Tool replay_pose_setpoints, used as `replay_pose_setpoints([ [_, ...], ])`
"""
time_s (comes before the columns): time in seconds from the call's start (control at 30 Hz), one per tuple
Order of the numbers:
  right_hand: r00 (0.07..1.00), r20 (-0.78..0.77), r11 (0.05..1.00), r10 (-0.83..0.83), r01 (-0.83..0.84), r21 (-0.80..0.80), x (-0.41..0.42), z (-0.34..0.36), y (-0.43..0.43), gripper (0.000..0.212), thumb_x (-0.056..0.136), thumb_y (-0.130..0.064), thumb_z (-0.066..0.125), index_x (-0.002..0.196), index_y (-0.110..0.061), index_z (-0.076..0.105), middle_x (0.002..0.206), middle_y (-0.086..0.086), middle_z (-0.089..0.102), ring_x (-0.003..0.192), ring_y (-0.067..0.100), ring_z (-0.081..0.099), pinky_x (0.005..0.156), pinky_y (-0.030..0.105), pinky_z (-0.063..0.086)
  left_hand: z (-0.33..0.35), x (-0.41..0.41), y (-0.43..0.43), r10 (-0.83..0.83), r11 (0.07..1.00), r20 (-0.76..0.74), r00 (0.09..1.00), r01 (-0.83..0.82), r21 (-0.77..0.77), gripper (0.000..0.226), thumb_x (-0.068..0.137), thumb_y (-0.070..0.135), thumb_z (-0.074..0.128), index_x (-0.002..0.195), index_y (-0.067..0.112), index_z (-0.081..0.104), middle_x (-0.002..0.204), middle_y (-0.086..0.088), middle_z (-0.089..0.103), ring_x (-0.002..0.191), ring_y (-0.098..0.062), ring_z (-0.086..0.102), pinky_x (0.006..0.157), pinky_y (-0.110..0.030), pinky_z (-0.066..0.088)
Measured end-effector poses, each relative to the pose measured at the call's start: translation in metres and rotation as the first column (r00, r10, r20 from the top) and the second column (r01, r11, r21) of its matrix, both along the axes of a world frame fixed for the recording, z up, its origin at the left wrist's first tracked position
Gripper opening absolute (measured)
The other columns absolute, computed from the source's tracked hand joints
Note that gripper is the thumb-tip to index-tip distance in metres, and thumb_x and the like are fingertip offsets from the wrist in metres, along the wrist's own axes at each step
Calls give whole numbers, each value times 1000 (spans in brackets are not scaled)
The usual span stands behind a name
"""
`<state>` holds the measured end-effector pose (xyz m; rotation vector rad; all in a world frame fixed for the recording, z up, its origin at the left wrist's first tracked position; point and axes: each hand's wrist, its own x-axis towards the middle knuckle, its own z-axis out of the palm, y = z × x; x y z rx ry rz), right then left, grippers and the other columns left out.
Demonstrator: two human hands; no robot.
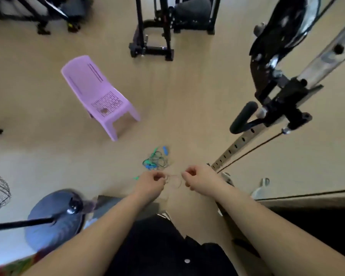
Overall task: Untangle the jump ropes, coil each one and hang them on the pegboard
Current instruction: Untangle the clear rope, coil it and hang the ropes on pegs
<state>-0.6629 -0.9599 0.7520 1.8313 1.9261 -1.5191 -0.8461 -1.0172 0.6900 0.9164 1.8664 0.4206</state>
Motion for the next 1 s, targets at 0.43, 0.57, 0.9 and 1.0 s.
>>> replay_pose_setpoints([
  [0.43, 983, 14, 982, 184, -184, 40, -137, -36, 199, 16, 98, -28, 52, 85, -21, 59, 103, 17, 75, 97, 34, 71, 87, 43, 57, -8, -102, 149, 35, 999, -195, 980, -30, 27, 29, 93, 13, 61, 120, 9, 72, 120, -10, 73, 113, -28, 66, 100, -34, 50],
  [0.57, 988, 34, 987, 148, -149, 54, -148, -31, 256, 23, 99, -27, 53, 76, -24, 52, 96, 14, 74, 90, 32, 69, 77, 40, 54, 4, -115, 208, 14, 999, -210, 978, -7, 34, 32, 95, 15, 58, 125, 10, 69, 127, -8, 70, 117, -25, 64, 104, -30, 47],
  [0.9, 988, 28, 988, -151, 149, 44, -140, -30, 387, 22, 102, -25, 54, 97, -7, 66, 93, 16, 71, 83, 29, 66, 69, 33, 49, 13, -148, 403, -303, 936, -279, 911, 340, 92, 34, 98, 29, 54, 130, 27, 65, 128, 11, 68, 111, -11, 64, 93, -22, 44],
  [1.0, 960, 75, 961, -272, 267, 70, -146, -43, 424, 24, 103, -23, 53, 109, -6, 69, 102, 12, 69, 82, 21, 58, 62, 29, 38, -4, -160, 471, -482, 859, -256, 838, 509, 50, 33, 100, 30, 51, 131, 30, 62, 127, 13, 67, 109, -10, 63, 88, -21, 41],
])
